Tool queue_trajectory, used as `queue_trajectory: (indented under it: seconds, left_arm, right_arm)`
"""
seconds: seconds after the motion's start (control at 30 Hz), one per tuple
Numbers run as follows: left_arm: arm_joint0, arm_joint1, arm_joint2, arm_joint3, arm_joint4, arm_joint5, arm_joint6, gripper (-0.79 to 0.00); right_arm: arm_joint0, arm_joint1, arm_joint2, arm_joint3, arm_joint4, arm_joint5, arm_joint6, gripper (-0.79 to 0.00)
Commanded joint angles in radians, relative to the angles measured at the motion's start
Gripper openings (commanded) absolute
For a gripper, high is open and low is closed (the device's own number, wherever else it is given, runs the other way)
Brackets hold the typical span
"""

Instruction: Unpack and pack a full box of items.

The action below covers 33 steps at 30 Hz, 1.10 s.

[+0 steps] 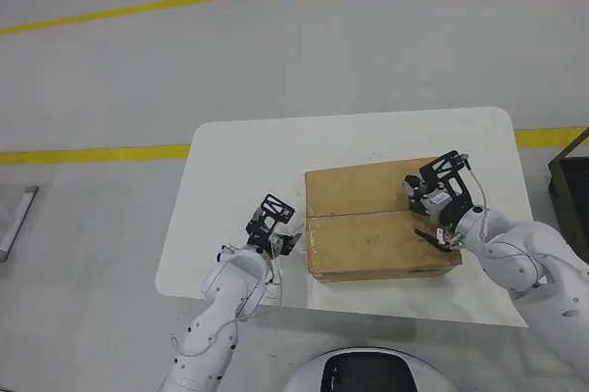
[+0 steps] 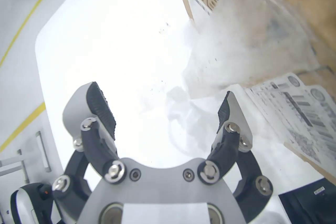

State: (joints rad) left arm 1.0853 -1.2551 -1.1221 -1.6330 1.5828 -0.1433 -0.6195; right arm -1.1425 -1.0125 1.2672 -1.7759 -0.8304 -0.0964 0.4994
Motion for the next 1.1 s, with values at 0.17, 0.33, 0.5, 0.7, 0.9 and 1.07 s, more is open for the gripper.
queue_trajectory:
  seconds: [0.17,0.33,0.5,0.7,0.9,1.07]
  left_arm:
    - [0.006,-0.009,-0.006,-0.031,-0.011,0.079,0.086,0.0]
    - [0.02,-0.011,-0.028,-0.055,-0.03,0.105,0.105,0.0]
    - [0.033,-0.015,-0.055,-0.09,-0.08,0.132,0.128,0.0]
    - [0.026,-0.02,-0.07,-0.114,-0.132,0.138,0.142,0.0]
    - [0.001,-0.027,-0.066,-0.147,-0.176,0.119,0.146,0.0]
    - [-0.017,-0.032,-0.054,-0.193,-0.204,0.103,0.12,0.0]
  right_arm:
    - [0.012,-0.006,-0.007,0.014,-0.016,-0.001,0.005,-0.785]
    - [0.019,-0.01,-0.01,0.02,-0.015,-0.008,0.009,-0.785]
    - [0.024,-0.013,-0.011,0.026,-0.015,-0.012,0.009,-0.785]
    - [0.029,-0.018,-0.012,0.032,-0.016,-0.014,0.011,-0.785]
    - [0.027,-0.021,-0.013,0.033,-0.022,-0.014,0.013,-0.785]
    - [0.022,-0.024,-0.012,0.038,-0.027,-0.019,0.011,-0.785]
